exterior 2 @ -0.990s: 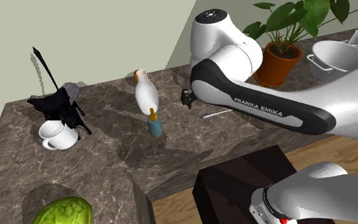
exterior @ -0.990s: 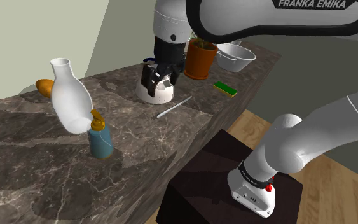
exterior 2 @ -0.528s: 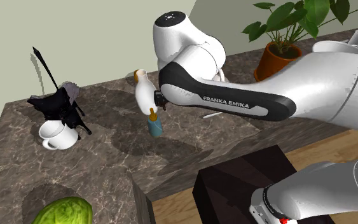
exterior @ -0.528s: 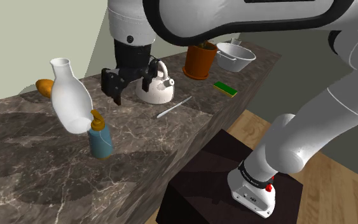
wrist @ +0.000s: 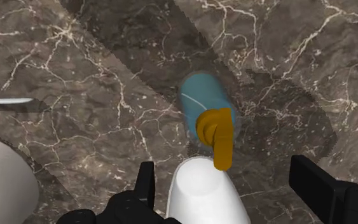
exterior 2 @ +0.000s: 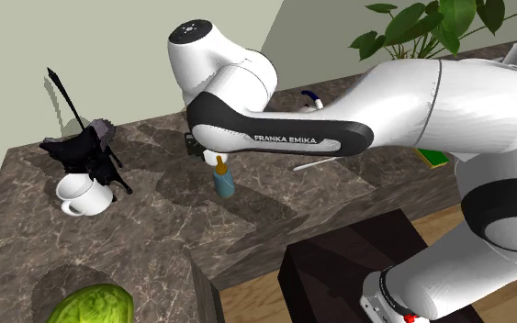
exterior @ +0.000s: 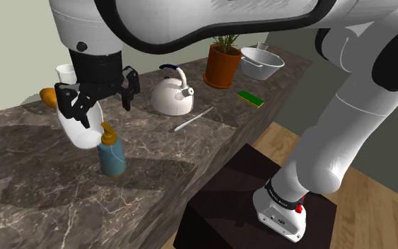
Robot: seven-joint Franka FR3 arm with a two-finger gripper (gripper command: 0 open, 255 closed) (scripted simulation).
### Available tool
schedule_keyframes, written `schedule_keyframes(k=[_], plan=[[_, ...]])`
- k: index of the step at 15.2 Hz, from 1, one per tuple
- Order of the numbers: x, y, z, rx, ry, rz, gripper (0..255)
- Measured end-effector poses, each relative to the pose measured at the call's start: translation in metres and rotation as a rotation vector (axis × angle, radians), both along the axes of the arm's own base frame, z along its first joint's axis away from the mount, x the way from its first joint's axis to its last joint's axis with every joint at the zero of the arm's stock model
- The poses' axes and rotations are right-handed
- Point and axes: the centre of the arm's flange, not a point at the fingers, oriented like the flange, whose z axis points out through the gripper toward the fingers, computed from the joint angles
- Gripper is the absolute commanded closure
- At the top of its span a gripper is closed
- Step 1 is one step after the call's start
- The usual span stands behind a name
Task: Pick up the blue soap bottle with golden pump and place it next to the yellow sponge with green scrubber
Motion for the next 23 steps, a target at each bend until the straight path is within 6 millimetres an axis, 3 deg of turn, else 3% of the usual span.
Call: schedule_keyframes(k=[7, 13, 14, 23], plan=[[0.003, 0.006, -0.033, 0.002, -0.001, -0.001, 0], [0.004, 0.006, -0.036, 0.002, -0.001, -0.001, 0], [0.004, 0.006, -0.036, 0.002, -0.001, -0.001, 255], [0.003, 0.005, -0.035, 0.003, -0.002, -0.001, 255]])
